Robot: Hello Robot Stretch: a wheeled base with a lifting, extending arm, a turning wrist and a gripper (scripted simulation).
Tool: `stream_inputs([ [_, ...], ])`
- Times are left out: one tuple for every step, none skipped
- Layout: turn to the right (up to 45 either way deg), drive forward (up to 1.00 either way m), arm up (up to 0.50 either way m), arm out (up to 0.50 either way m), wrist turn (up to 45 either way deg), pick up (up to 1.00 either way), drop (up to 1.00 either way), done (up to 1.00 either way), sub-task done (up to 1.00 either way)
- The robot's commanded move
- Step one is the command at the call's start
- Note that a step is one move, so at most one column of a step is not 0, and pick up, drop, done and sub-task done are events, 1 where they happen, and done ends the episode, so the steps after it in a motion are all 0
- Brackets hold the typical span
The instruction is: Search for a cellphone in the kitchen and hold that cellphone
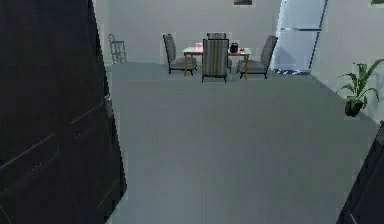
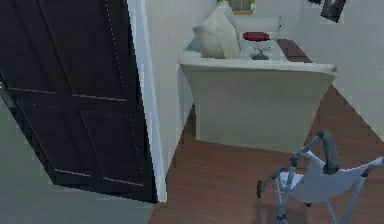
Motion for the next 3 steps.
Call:
stream_inputs([
  [0.0, 1.0, 0.0, 0.0, 0.0, 0.0, 0.0, 0.0, 0.0],
  [0.0, 0.5, 0.0, 0.0, 0.0, 0.0, 0.0, 0.0, 0.0],
  [-45.0, 0.0, 0.0, 0.0, 0.0, 0.0, 0.0, 0.0, 0.0],
])
